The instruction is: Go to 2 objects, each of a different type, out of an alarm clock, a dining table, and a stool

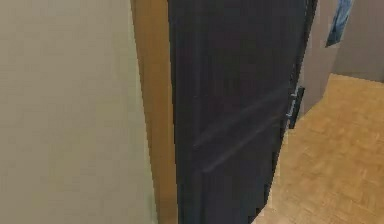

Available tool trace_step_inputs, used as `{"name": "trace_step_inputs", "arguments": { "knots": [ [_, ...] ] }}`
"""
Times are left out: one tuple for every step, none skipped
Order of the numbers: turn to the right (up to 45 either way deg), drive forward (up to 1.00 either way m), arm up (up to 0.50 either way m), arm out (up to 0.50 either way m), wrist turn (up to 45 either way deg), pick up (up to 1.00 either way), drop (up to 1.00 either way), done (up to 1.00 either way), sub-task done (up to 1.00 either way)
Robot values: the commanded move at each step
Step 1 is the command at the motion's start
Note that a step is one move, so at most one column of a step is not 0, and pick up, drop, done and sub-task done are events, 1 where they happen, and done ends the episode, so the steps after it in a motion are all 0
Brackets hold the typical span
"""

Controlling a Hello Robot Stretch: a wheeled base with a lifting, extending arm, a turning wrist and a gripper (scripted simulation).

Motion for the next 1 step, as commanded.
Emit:
{"name": "trace_step_inputs", "arguments": {
  "knots": [
    [42.0, 0.00, 0.00, 0.00, 0.0, 0.00, 0.00, 0.00, 0.00]
  ]
}}
